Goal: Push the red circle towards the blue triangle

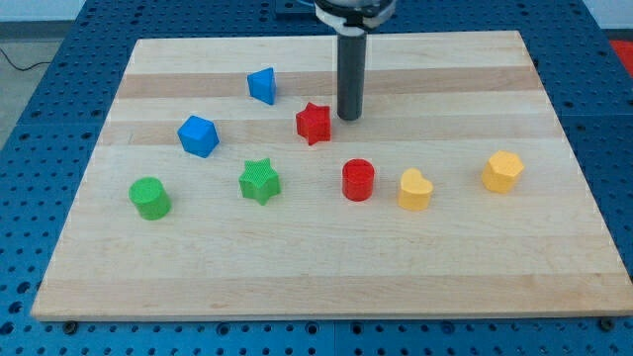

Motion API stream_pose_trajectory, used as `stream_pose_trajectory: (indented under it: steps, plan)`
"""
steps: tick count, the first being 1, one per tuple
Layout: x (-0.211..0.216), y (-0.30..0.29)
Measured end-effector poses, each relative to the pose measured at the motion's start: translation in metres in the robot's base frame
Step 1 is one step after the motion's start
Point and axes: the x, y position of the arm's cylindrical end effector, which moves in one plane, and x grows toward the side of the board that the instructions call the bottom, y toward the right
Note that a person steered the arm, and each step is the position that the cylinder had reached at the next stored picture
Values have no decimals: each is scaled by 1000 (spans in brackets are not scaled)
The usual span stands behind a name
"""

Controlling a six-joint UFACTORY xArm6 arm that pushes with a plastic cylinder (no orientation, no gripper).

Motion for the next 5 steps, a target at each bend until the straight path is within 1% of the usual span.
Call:
stream_pose_trajectory:
  steps: [1, 2, 3, 4, 5]
  plan:
    - [45, -1]
    - [75, -2]
    - [101, -2]
    - [112, -3]
    - [122, -66]
